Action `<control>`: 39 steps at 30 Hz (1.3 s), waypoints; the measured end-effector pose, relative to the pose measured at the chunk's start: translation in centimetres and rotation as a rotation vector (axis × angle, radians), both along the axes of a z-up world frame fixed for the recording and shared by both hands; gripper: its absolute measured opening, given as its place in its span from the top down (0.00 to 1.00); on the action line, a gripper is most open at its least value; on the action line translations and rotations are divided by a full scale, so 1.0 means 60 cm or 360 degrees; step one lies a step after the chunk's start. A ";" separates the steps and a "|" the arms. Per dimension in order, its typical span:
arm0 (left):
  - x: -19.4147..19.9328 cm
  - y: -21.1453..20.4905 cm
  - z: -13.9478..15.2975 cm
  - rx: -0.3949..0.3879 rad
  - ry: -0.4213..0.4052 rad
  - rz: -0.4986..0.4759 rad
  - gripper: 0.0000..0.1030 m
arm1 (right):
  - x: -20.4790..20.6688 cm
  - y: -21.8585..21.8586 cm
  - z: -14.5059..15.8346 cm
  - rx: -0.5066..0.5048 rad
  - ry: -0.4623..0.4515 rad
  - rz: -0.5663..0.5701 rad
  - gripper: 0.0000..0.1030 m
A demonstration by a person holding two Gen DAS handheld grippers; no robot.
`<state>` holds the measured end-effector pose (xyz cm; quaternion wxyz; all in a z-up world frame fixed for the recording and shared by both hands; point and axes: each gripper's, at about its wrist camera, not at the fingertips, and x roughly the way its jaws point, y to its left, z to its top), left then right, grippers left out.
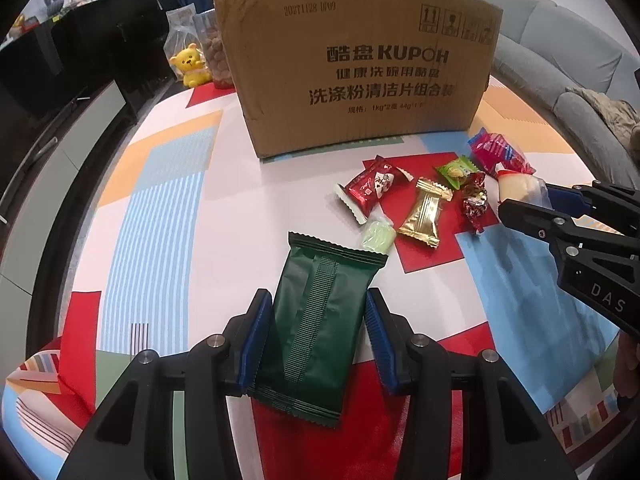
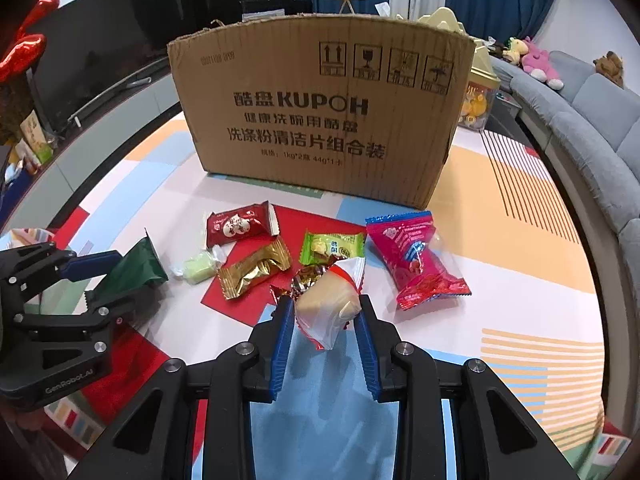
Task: Organize snacks
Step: 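Grasp the dark green packet with the left tool while the right tool grasps the clear packet, then lift both held packets and carry them toward the open cardboard box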
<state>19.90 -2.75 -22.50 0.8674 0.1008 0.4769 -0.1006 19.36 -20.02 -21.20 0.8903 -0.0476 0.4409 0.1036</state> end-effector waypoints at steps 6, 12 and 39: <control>-0.006 0.001 0.012 -0.0004 -0.0024 0.0005 0.55 | -0.004 0.001 0.012 -0.0002 -0.0033 0.0000 0.69; -0.011 0.001 0.030 -0.0012 -0.0047 0.0021 0.55 | -0.010 0.000 0.026 0.0001 -0.0063 0.0002 0.69; -0.033 0.001 0.122 -0.0050 -0.0167 0.0098 0.55 | -0.038 0.000 0.118 0.0034 -0.0253 -0.0006 0.69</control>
